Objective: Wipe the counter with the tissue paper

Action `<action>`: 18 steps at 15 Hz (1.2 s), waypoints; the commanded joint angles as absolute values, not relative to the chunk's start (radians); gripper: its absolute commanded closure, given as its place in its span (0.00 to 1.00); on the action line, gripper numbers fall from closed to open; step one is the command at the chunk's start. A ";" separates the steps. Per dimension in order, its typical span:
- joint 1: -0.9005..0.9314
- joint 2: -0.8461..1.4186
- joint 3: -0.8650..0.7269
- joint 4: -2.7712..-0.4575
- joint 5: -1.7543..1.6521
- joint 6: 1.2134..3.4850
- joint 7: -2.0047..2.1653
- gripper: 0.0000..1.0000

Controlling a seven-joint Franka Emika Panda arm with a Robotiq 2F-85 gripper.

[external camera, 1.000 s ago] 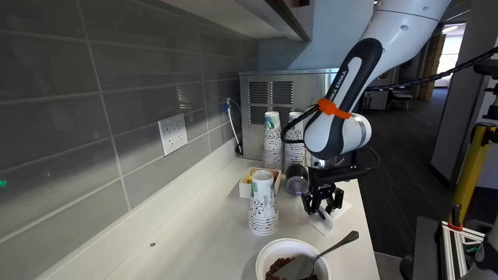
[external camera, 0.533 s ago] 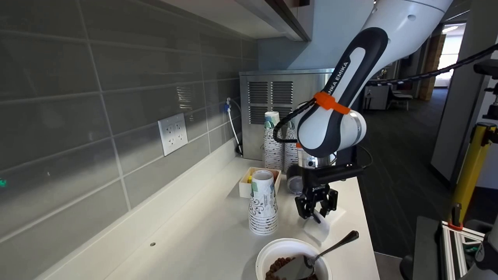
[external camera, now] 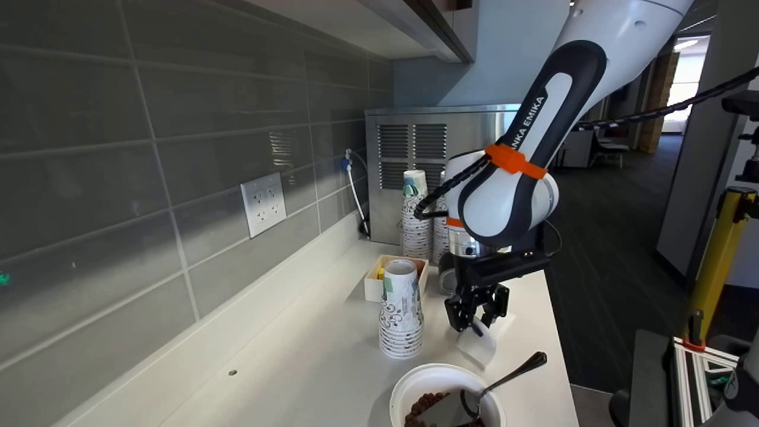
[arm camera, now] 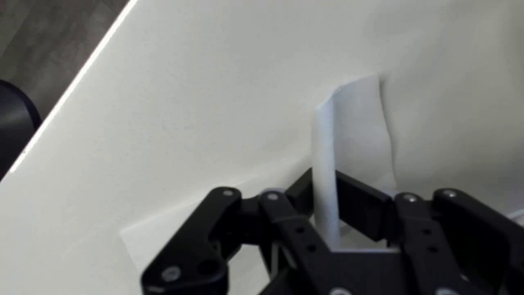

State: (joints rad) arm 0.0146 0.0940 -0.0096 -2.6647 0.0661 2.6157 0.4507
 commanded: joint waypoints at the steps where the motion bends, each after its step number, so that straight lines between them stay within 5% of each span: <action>1: 0.038 0.063 -0.014 -2.692 -0.020 2.524 0.483 0.97; 7: 0.053 0.018 0.033 -2.702 0.041 2.400 0.325 0.97; 18: 0.077 0.118 0.055 -2.640 0.048 2.570 0.425 0.97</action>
